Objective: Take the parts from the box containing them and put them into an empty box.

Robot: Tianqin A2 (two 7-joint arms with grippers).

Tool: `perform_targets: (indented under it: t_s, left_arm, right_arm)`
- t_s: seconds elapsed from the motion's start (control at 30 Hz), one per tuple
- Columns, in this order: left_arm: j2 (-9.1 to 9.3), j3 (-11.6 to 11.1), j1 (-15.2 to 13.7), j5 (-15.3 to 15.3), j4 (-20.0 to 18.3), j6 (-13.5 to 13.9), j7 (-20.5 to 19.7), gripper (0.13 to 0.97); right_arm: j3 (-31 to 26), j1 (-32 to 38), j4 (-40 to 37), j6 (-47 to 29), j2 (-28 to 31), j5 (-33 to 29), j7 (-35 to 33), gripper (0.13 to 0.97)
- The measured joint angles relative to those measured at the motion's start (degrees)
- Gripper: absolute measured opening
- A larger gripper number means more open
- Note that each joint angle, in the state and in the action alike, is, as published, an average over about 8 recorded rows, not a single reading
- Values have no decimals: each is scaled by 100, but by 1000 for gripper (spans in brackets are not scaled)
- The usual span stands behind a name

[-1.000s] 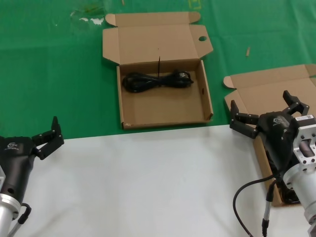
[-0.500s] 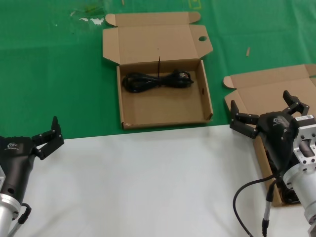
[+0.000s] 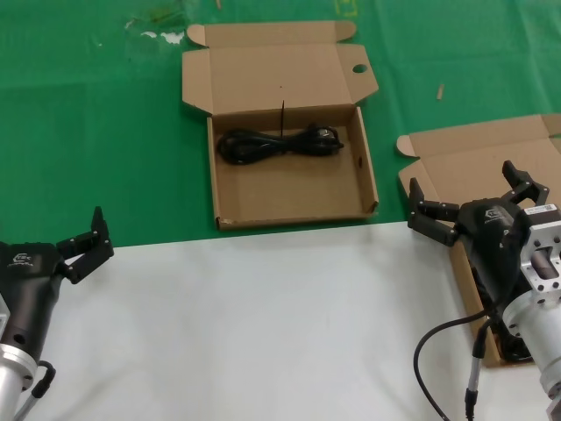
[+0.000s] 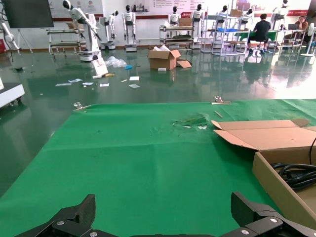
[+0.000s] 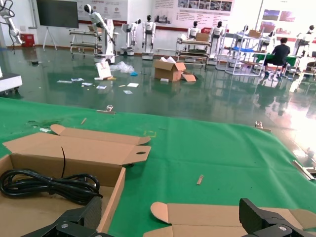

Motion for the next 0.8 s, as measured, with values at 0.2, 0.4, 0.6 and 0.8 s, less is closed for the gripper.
perform_targets:
  t_s: [0.2, 0.4, 0.6, 0.8]
  left_arm:
    - [0, 0, 0, 0, 0, 0, 0, 966]
    - [0, 0, 0, 0, 0, 0, 0, 966]
    - [0, 0, 0, 0, 0, 0, 0, 966]
    - [0, 0, 0, 0, 0, 0, 0, 966]
  right_arm:
    - [0, 0, 0, 0, 0, 0, 0, 966]
    - [0, 0, 0, 0, 0, 0, 0, 966]
    - [0, 0, 0, 0, 0, 0, 0, 966]
    - [0, 0, 0, 0, 0, 0, 0, 966]
